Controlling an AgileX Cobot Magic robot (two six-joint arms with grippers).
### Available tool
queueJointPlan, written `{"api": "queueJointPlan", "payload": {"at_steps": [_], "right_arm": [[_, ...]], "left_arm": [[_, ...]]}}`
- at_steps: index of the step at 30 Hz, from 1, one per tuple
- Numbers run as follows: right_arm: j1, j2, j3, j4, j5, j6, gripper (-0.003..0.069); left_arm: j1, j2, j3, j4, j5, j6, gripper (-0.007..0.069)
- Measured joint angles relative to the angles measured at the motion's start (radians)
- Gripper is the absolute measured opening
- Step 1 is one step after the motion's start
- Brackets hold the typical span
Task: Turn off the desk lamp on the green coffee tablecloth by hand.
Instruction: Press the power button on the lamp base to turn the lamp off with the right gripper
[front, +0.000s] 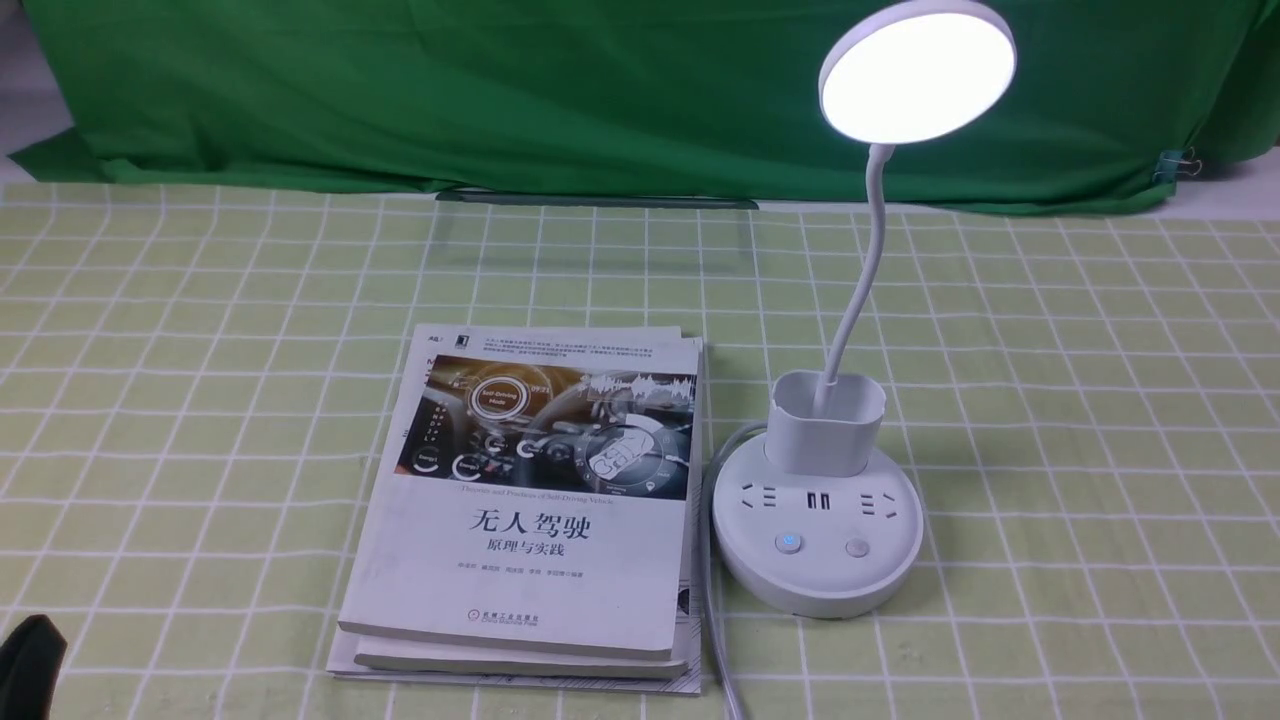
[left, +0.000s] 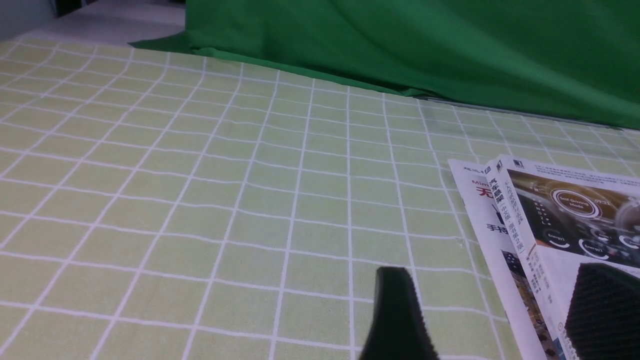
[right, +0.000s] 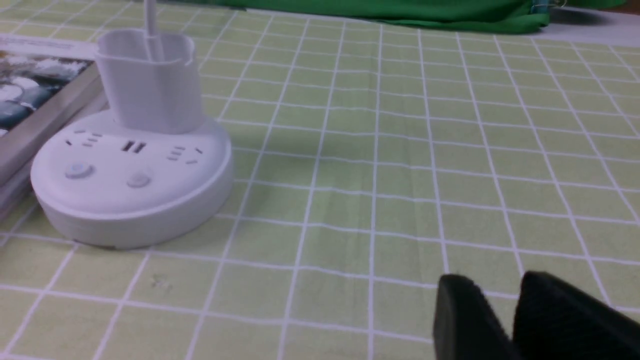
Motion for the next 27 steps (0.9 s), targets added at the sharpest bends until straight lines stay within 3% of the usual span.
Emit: {"api": "queueJointPlan", "payload": {"at_steps": [2,9,11,16,20,22,27], "right_arm": [[0.0,0.0,0.0,0.018,-0.025,0.036,0.0241],[0.0,0.0,0.0,0.087,-0.243,0.411,0.024],[0.0,0.0,0.0,0.089,-0.268,0.447,0.0235],[0.0,0.0,0.0,0.093,-0.275,0.467,0.0217],[0.0,0.015,-0.018,0.093,-0.199,0.458,0.0143],[0.001,0.089,-0.111,0.094,-0.08,0.41,0.0057],[0.001,0.319,-0.368,0.096,0.213,0.232,0.0043]], "left_arm": [[0.0,0.0,0.0,0.0,0.0,0.0,0.041],[0.0,0.0,0.0,0.0,0.0,0.0,0.041],[0.0,0.0,0.0,0.0,0.0,0.0,0.041],[0.0,0.0,0.0,0.0,0.0,0.0,0.041],[0.0,0.0,0.0,0.0,0.0,0.0,0.041],[0.0,0.0,0.0,0.0,0.0,0.0,0.041],[0.0,0.0,0.0,0.0,0.0,0.0,0.041]]}}
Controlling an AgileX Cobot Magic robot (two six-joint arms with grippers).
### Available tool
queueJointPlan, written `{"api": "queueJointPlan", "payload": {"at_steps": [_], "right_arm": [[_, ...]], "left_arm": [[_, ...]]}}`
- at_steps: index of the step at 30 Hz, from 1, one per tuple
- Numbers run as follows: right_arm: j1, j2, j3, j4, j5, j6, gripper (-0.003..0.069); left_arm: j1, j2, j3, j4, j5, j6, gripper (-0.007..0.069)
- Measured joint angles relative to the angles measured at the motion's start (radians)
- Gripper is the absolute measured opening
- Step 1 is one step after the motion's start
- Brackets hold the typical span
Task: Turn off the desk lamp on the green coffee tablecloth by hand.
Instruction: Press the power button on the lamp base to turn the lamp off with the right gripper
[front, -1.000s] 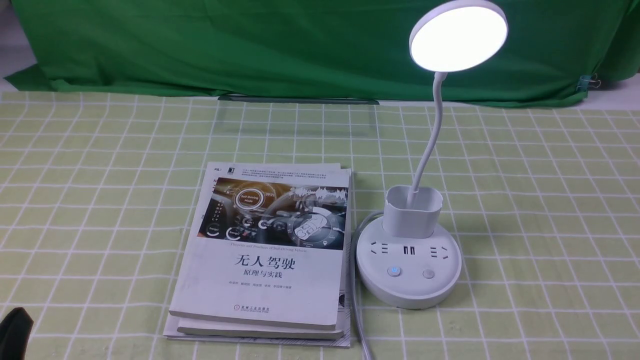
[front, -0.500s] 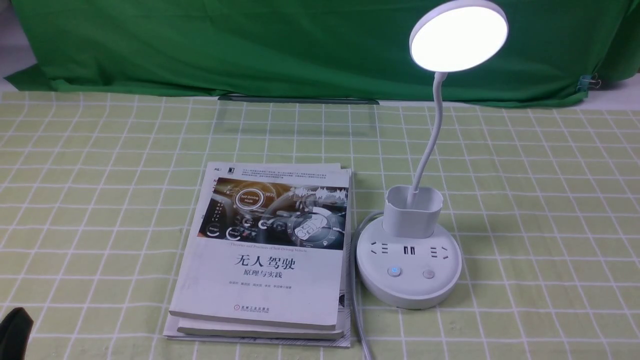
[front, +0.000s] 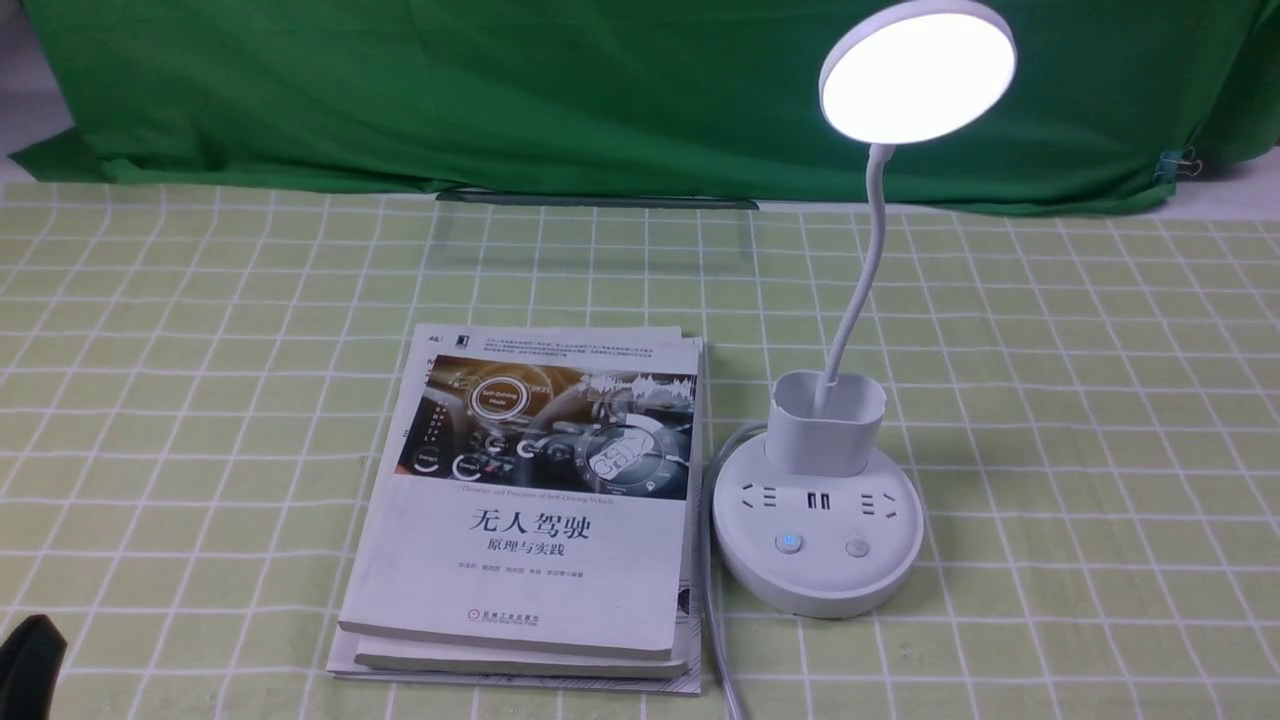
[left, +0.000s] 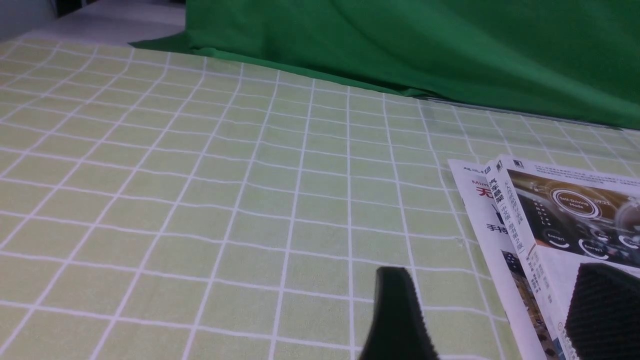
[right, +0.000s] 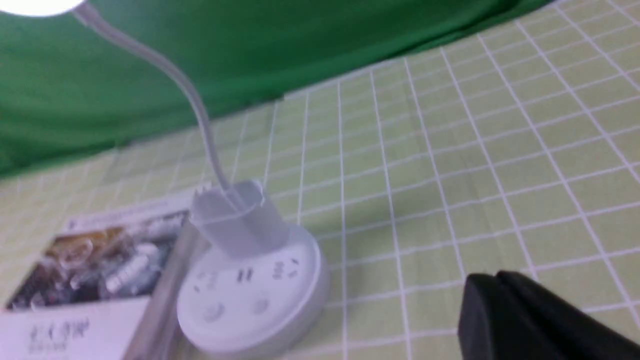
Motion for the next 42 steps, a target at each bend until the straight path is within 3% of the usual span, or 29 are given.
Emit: {"api": "queueJointPlan", "payload": {"at_steps": [5,9,13,19,23,31,42], "right_arm": [[0.005,0.299,-0.226,0.001,0.296,-0.132,0.0043],[0.007,0.522,-0.333,0.001,0.4,-0.178,0.0043],[0.061,0.691,-0.398,0.007,0.406,-0.188,0.0043],[0.33,1.033,-0.555,-0.026,0.384,-0.159,0.0043],[0.426,1.216,-0.683,-0.062,0.369,-0.142,0.0043],[0.44,1.453,-0.86,-0.074,0.318,-0.139,0.0045],[0.418,1.554,-0.911,-0.076,0.296,-0.136,0.0045]], "left_arm": [[0.0,0.0,0.0,0.0,0.0,0.0,0.041],[0.0,0.0,0.0,0.0,0.0,0.0,0.041],[0.0,0.0,0.0,0.0,0.0,0.0,0.041],[0.0,0.0,0.0,0.0,0.0,0.0,0.041],[0.0,0.0,0.0,0.0,0.0,0.0,0.041],[0.0,0.0,0.0,0.0,0.0,0.0,0.041],[0.0,0.0,0.0,0.0,0.0,0.0,0.041]]}}
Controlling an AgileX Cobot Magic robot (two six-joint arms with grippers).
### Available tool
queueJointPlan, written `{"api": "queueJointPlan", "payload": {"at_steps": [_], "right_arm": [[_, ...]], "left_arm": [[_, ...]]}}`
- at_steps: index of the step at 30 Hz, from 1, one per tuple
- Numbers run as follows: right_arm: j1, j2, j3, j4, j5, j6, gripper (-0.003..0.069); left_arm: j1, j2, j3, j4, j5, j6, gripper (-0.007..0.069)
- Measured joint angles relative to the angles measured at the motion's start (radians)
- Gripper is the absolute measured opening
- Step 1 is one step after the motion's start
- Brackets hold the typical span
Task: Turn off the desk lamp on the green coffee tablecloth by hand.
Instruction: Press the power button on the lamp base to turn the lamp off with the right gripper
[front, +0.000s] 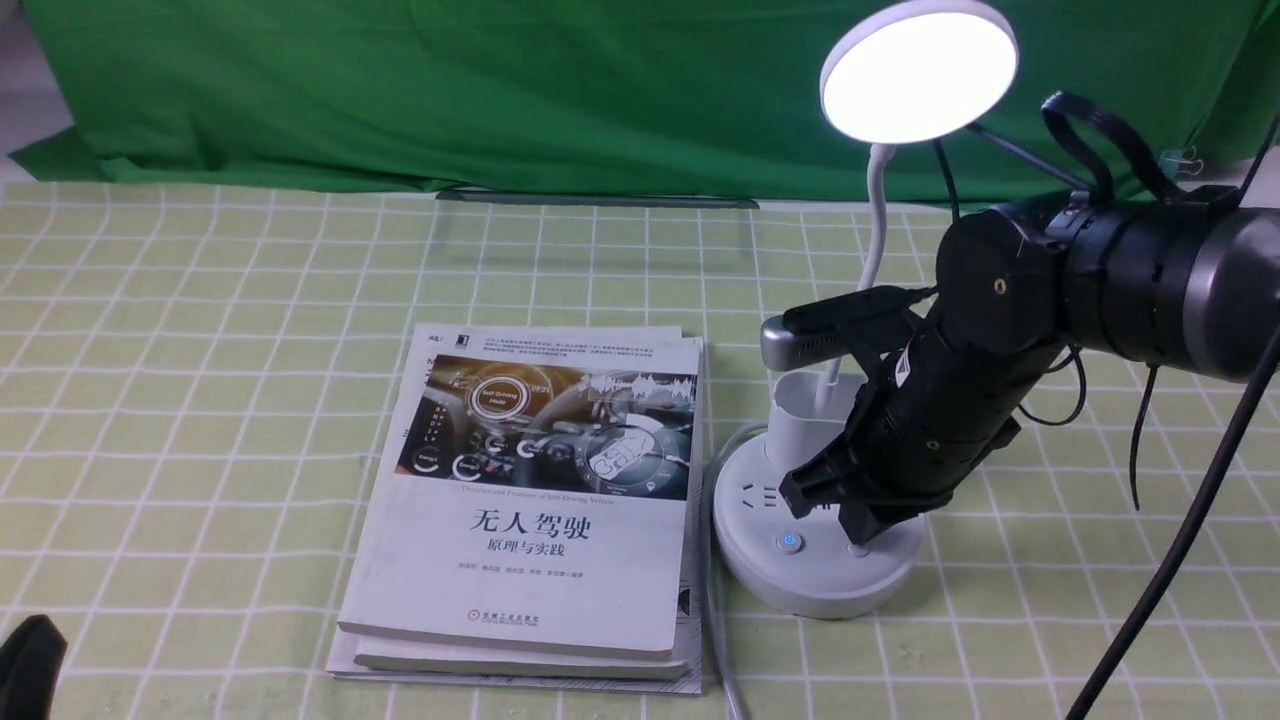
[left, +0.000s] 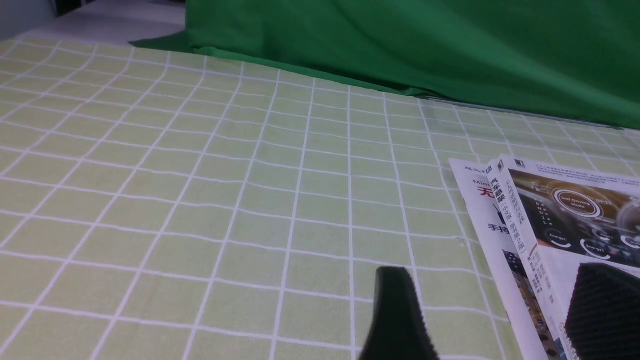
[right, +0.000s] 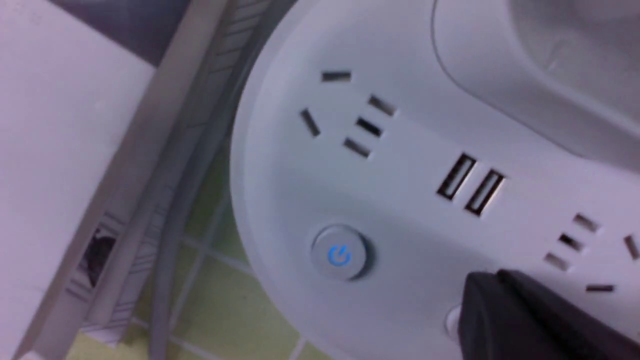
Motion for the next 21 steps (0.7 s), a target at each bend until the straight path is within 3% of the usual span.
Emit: {"api": "queueJointPlan", "payload": {"at_steps": [21], "right_arm": [[-0.002,-0.04,-0.006,0.01,-0.019,0.007,0.0046]], "left_arm": [[0.0,0.0,0.0,0.0,0.0,0.0,0.041]]}}
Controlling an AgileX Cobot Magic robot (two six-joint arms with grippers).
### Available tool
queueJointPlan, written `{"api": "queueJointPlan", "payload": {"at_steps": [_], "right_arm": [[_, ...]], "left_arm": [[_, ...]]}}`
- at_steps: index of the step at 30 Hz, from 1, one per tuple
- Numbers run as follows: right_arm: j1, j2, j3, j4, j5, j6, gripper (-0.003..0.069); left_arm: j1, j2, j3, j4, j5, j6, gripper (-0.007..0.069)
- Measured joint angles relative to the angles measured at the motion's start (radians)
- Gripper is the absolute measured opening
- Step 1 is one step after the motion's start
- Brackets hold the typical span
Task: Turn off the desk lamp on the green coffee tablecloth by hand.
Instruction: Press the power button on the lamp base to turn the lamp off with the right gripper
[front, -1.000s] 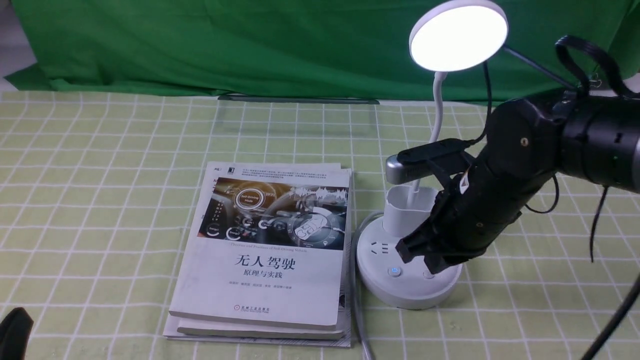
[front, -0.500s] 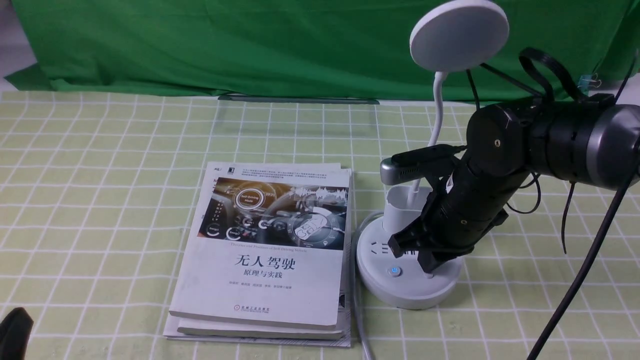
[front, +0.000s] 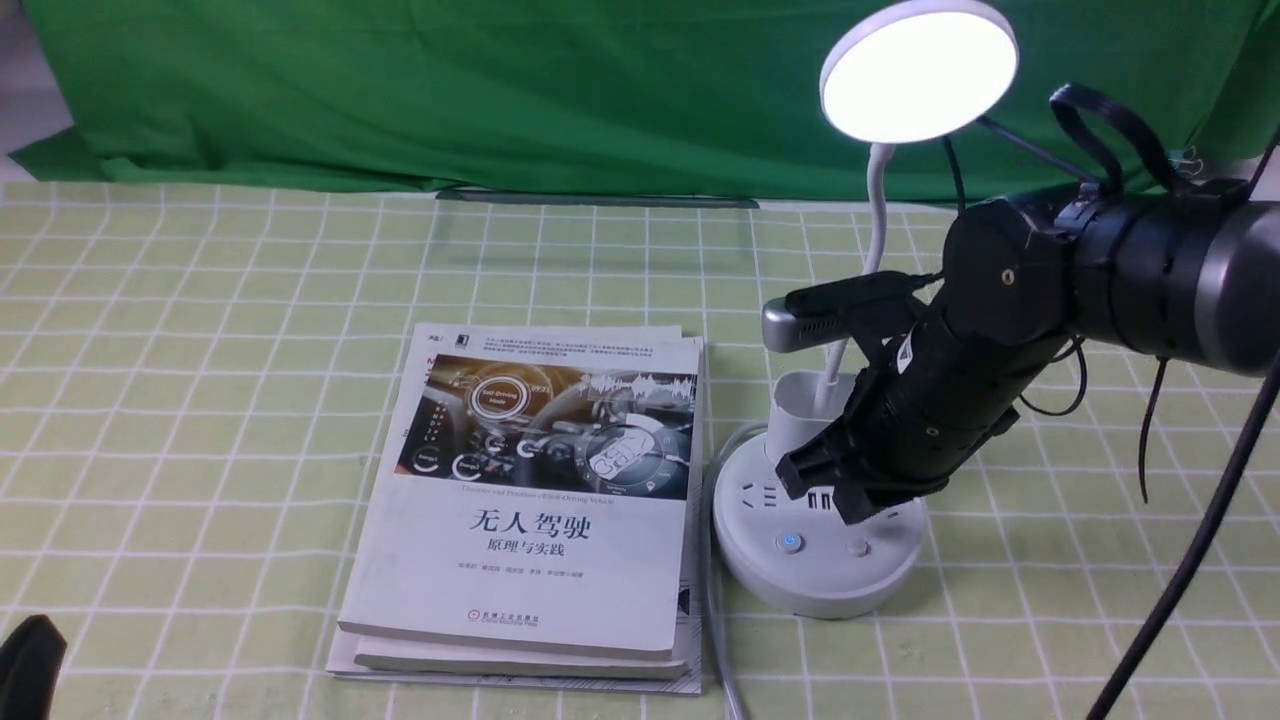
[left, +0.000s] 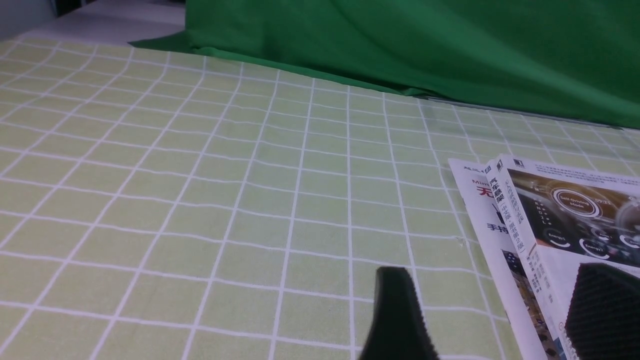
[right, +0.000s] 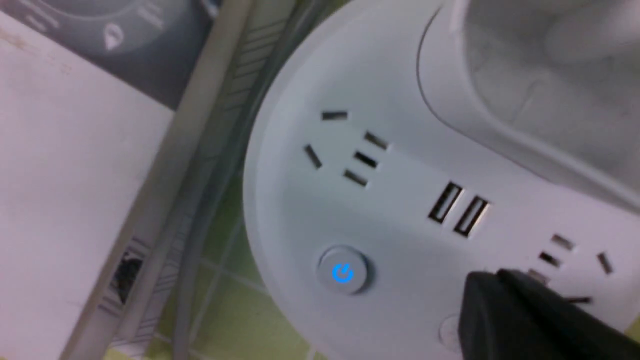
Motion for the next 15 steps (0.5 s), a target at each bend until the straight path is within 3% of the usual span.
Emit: {"api": "queueJointPlan", "payload": {"at_steps": [15], "right_arm": [[0.017,0.055,0.017,0.011,0.027,0.003,0.0046]], "left_arm": [[0.0,0.0,0.0,0.0,0.0,0.0,0.041]]}}
